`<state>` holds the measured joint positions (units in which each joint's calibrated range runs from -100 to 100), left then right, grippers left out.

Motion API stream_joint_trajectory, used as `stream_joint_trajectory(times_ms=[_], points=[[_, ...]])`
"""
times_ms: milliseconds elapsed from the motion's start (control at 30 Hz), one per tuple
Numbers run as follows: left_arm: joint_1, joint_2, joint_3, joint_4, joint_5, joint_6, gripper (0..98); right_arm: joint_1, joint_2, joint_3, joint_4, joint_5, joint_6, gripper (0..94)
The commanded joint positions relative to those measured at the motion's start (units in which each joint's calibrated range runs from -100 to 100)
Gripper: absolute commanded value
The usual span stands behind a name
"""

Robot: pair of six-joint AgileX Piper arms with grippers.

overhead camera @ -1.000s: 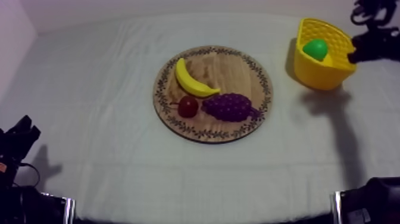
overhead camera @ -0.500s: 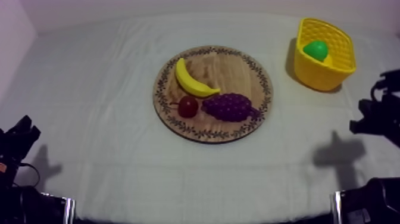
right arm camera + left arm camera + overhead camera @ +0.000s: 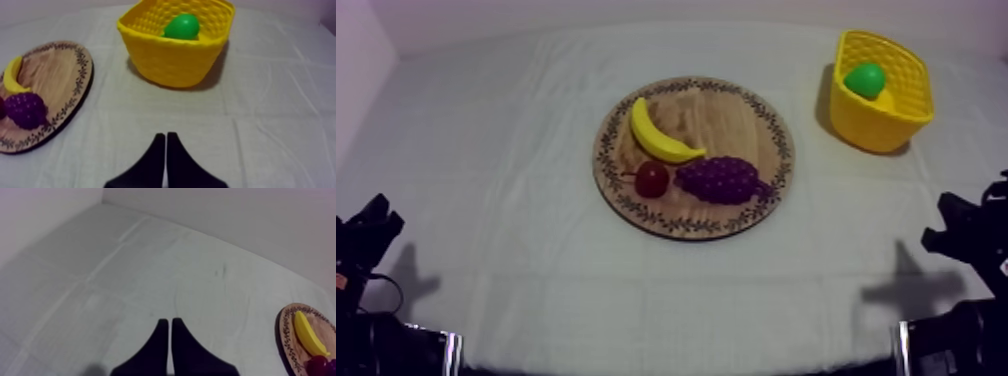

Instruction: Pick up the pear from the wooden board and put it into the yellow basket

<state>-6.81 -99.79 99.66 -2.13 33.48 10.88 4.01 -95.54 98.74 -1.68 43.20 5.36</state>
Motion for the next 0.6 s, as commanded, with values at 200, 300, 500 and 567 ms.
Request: stream_joint_trajectory(times_ms=[200,300,500,567], points=[[-0.03,-0.04,0.00,0.01,-0.01,-0.01,0.1,0.05,-0.11,0.97,0.13,-6.17,5.46,0.6],[-0.03,-0.04,0.00,0.01,-0.01,-0.01,0.1,0.05,-0.12,1.01,0.14,-6.34,7.17,0.6],[-0.03,-0.04,0.00,0.01,-0.01,-0.01,0.1,0.05,-0.13,1.03,0.14,-6.42,7.76,0.6],[-0.03,-0.04,0.00,0.01,-0.01,-0.01,0.1,0.05,-0.13,1.03,0.14,-6.42,7.78,0.6]])
